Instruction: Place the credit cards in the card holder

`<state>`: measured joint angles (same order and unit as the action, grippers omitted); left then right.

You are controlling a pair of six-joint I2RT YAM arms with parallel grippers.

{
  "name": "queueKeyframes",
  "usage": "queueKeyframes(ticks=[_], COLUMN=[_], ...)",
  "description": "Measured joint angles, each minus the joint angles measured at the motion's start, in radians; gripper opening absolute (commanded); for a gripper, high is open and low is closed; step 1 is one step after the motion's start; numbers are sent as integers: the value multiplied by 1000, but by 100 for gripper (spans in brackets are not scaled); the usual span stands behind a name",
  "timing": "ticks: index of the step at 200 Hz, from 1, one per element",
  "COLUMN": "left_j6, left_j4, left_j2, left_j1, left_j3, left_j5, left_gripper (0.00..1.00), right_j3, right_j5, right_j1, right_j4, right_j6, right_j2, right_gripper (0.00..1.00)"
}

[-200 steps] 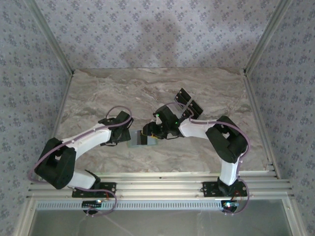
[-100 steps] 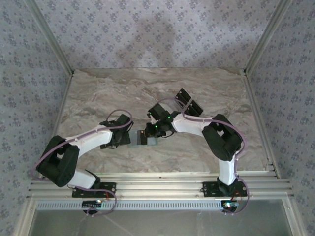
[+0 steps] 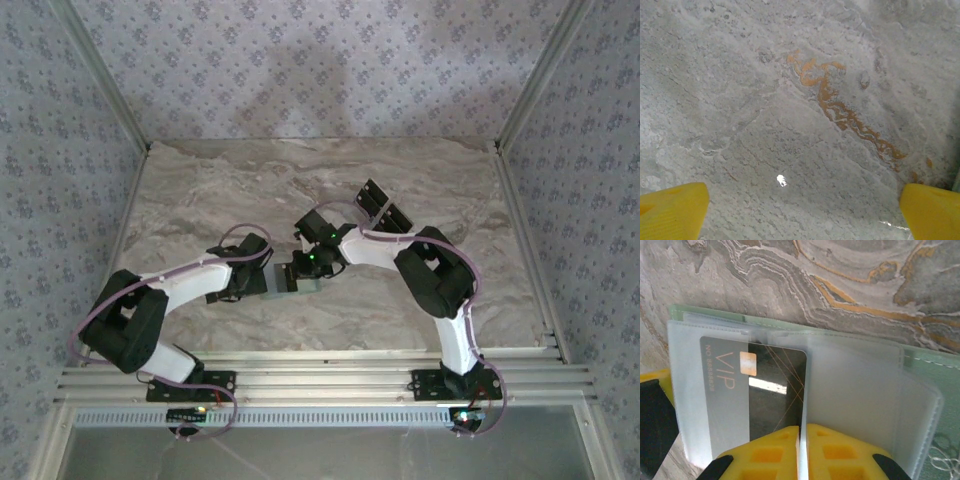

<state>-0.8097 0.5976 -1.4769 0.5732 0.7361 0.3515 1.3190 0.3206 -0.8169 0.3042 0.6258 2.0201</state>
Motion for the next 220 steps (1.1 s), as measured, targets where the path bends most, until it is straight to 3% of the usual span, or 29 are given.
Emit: queueKeyframes(ticks=[85,147,220], left_j6=[-4,-35,-37], left_j4=[1,37,30], left_j2=[2,114,29], left_j1=[0,-2,-4], left_j3=[0,-25,-24], left_j5=[2,58,60], left_gripper=[99,100,100], right_j3=[42,42,0], right_j5=[19,34,34], right_j1=[-28,-25,5], right_j4=[4,2,-23], right_j6=[-6,-6,-6], right_j2=[23,18,9], right_gripper=[13,14,14])
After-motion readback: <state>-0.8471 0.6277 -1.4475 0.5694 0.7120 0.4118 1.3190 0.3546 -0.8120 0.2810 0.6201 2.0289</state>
